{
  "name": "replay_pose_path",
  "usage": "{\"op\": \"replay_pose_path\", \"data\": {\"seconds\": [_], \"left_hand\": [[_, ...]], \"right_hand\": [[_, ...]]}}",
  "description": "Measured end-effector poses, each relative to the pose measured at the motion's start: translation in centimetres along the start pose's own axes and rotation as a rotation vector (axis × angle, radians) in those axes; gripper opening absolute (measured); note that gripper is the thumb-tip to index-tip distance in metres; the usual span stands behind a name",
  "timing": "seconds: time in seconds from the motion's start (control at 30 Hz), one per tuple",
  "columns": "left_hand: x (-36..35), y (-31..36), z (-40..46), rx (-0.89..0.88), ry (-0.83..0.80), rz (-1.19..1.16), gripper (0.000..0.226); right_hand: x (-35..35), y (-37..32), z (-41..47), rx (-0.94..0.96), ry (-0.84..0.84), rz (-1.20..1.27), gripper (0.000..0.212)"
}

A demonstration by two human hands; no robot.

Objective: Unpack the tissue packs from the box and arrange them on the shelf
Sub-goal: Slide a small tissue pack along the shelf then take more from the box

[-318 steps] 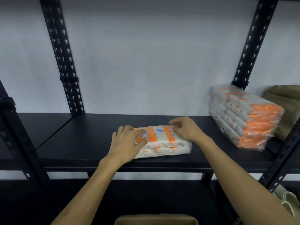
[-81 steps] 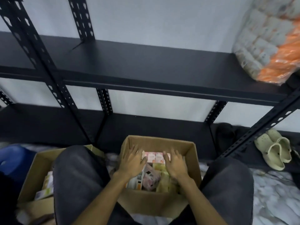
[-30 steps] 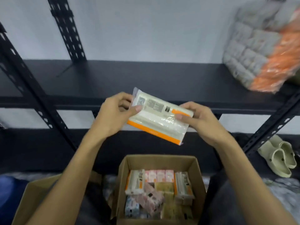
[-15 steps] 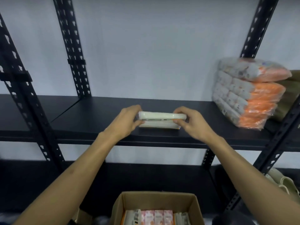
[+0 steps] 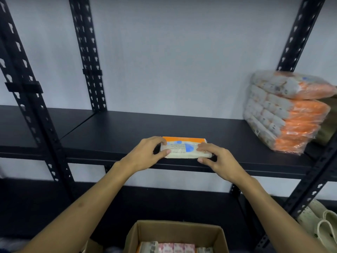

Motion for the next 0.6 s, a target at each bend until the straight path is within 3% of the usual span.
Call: {"op": "replay_pose_path", "data": {"seconds": [0.13, 0.3, 0.43, 0.6], "left_hand": [[0.2, 0.6, 1.1, 0.028, 0.036, -0.010, 0.033], [-1.0, 4.1, 3.9, 0.036, 0.073, 0.062, 0.027], [-4.0, 4.9, 5.3, -0.008, -0.019, 0.154, 0.035], [-5.4, 4.2, 4.8, -0.027, 0.022, 0.263, 0.049]], "right_hand": [[0.3, -1.0, 1.6, 0.006, 0.025, -0.145, 0.018], [-1.0, -3.0, 6.0, -0.095, 0.020, -0.357, 0.037], [-3.4, -2.6, 7.2, -0.080, -0.081, -0.466, 0.034], [-4.0, -1.3, 6.9, -0.034, -0.105, -0.504, 0.037]]}}
Point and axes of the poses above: each hand's wrist, its own z-axis towards the middle knuckle, its own x-axis out of the back of the hand, y = z × x, the point moved 1 cm from there along z, towards the middle knuckle, and after that the axes turned 8 degrees about x, right-handed, at the moved point
